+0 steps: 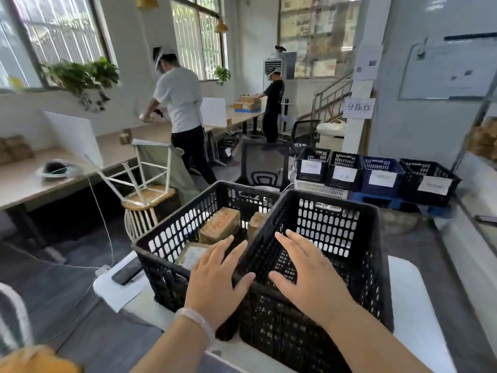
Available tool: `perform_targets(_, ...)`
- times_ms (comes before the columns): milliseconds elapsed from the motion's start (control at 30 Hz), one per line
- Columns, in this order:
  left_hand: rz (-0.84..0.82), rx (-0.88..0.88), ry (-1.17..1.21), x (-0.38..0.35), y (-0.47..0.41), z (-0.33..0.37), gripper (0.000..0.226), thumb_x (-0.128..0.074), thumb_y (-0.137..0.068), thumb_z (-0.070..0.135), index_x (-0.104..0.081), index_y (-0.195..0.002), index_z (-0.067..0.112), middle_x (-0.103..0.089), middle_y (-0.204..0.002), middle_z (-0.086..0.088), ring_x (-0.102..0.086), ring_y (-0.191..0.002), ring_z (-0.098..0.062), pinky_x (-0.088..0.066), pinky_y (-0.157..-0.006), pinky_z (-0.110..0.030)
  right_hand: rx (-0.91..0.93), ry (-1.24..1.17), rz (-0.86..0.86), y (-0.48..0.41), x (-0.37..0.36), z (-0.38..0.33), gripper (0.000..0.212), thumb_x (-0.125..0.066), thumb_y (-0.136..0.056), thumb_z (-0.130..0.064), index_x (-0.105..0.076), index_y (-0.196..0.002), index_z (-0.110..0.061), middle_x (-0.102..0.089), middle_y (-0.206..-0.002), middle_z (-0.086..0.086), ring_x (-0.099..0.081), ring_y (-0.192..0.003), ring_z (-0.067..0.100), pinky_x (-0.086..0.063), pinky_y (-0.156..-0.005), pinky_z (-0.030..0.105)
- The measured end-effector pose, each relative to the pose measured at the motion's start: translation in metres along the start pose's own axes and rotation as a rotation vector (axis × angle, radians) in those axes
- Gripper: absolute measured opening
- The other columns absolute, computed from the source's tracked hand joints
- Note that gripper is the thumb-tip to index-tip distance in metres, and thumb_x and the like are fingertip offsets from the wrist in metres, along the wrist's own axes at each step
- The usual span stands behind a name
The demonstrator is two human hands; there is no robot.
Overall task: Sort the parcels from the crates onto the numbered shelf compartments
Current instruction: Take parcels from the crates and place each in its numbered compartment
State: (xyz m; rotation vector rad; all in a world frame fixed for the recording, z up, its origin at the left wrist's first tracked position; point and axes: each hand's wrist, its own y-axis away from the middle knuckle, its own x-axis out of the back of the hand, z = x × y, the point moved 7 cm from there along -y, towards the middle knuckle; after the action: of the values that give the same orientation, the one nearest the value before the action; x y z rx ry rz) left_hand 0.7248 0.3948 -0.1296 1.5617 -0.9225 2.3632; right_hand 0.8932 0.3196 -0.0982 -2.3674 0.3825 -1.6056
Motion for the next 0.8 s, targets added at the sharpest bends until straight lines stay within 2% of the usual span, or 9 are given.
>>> perform_targets(67, -0.016, 0.049, -0.004, -0.008, -0.008, -0.02, 0.066, -0.036, -0.087, 0.068, -0.043, -0.145, 0.037, -0.043, -0.151, 0.006, -0.041, -0.139, -0.02, -0.036, -0.112, -0.043, 0.005, -0.032, -0.02, -0.023, -0.014, 0.002, 0.071, -0.046, -0.09, -0.059, -0.013, -0.15, -0.042, -0.013, -0.158, -0.017, -0.005, -0.145, 0.001, -0.011, -0.119, 0.026)
perform_targets(167, -0.038, 0.104, -0.011, -0.02, -0.021, -0.055, 0.066, -0.039, -0.087, 0.066, -0.049, -0.142, 0.032, -0.049, -0.147, 0.001, -0.047, -0.134, -0.023, -0.041, -0.11, -0.042, 0.031, -0.075, -0.069, -0.05, -0.043, -0.003, 0.07, -0.048, -0.091, -0.057, -0.015, -0.151, -0.04, -0.013, -0.157, -0.018, -0.005, -0.143, -0.002, -0.004, -0.111, 0.016)
perform_targets(233, -0.056, 0.159, 0.0, -0.024, -0.033, -0.081, 0.062, -0.049, -0.089, 0.061, -0.049, -0.143, 0.031, -0.048, -0.148, 0.0, -0.044, -0.137, -0.024, -0.036, -0.112, -0.039, 0.058, -0.068, -0.127, -0.064, -0.065, -0.011, 0.07, -0.048, -0.092, -0.056, -0.014, -0.151, -0.04, -0.013, -0.158, -0.017, -0.005, -0.144, 0.0, -0.001, -0.109, 0.014)
perform_targets(333, -0.134, 0.212, 0.021, -0.034, -0.056, -0.119, 0.061, -0.056, -0.094, 0.05, -0.038, -0.15, 0.032, -0.033, -0.156, 0.004, -0.029, -0.145, -0.019, -0.022, -0.118, -0.033, 0.071, -0.044, -0.203, -0.088, -0.094, -0.019, 0.07, -0.048, -0.093, -0.055, -0.012, -0.152, -0.04, -0.011, -0.159, -0.015, -0.004, -0.145, 0.003, 0.002, -0.108, 0.014)
perform_targets(467, -0.283, 0.243, 0.053, -0.057, -0.096, -0.176, 0.063, -0.054, -0.096, 0.049, -0.031, -0.153, 0.035, -0.025, -0.159, 0.006, -0.023, -0.147, -0.019, -0.023, -0.12, -0.037, 0.008, -0.072, -0.236, -0.132, -0.128, -0.028, 0.07, -0.049, -0.093, -0.053, -0.013, -0.152, -0.039, -0.011, -0.159, -0.014, -0.006, -0.145, 0.004, -0.007, -0.113, 0.02)
perform_targets(633, -0.422, 0.223, 0.056, -0.09, -0.149, -0.235, 0.057, -0.054, -0.096, 0.044, -0.038, -0.15, 0.033, -0.032, -0.156, 0.004, -0.03, -0.143, -0.02, -0.029, -0.117, -0.036, -0.103, -0.071, -0.368, -0.195, -0.199, -0.04, 0.07, -0.05, -0.094, -0.049, -0.014, -0.152, -0.035, -0.014, -0.16, -0.007, -0.011, -0.146, 0.012, -0.014, -0.117, 0.03)
perform_targets(800, -0.635, 0.225, -0.022, -0.137, -0.183, -0.275, 0.06, -0.053, -0.094, 0.047, -0.036, -0.15, 0.034, -0.033, -0.154, 0.002, -0.037, -0.138, -0.024, -0.038, -0.109, -0.039, -0.315, -0.033, -0.538, -0.234, -0.276, -0.026, 0.073, -0.056, -0.092, -0.044, -0.017, -0.153, -0.031, -0.023, -0.156, -0.004, -0.022, -0.143, 0.019, -0.032, -0.113, 0.039)
